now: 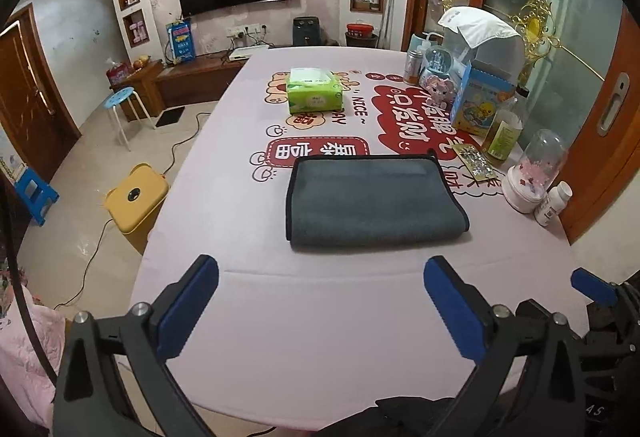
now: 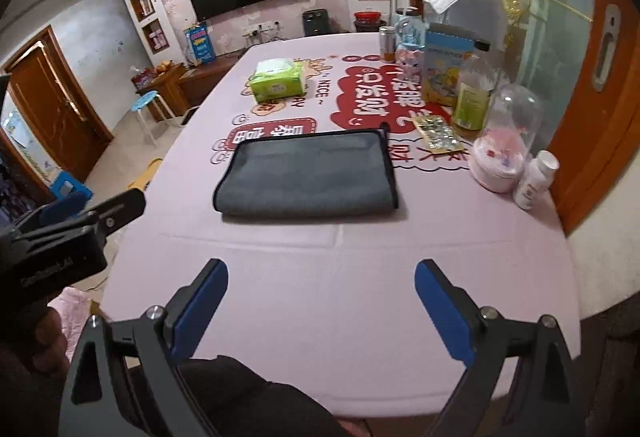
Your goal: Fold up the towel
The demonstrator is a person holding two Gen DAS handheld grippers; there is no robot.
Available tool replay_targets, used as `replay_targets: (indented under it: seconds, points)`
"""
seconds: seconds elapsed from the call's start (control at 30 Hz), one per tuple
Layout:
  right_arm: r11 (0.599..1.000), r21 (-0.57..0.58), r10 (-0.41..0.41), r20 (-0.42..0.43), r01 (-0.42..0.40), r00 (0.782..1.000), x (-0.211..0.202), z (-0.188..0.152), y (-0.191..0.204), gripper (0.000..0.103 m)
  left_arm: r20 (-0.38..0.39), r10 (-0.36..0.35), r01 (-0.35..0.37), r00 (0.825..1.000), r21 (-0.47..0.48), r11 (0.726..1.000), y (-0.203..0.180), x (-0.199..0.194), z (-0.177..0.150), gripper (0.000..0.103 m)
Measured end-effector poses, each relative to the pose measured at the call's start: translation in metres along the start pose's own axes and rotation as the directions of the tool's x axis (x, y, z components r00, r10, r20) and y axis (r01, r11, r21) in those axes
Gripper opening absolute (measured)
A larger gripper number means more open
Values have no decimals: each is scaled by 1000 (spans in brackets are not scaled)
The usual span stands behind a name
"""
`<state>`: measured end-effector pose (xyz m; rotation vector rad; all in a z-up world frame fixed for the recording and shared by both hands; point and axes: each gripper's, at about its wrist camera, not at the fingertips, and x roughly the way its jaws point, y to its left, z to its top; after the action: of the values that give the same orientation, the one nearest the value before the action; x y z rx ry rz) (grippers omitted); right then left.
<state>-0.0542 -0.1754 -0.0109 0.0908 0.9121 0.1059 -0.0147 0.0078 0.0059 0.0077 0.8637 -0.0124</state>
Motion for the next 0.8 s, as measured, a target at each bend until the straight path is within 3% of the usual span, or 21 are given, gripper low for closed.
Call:
replay_targets:
  seconds: [0.13, 0.3, 0.8]
  points:
    - [1000, 3, -16, 22, 16, 1000, -6, -5, 3, 95, -1, 7, -7, 1000, -5, 1000, 3, -3, -6, 102]
    - [999, 22, -32, 22, 31, 999, -8, -8, 1, 102, 3, 9, -9, 1000, -5, 1000, 6, -6, -10, 102]
    - [999, 44, -32, 4, 32, 999, -7, -14, 1, 103, 12, -17, 17, 1000, 9, 1000, 3, -13, -14, 102]
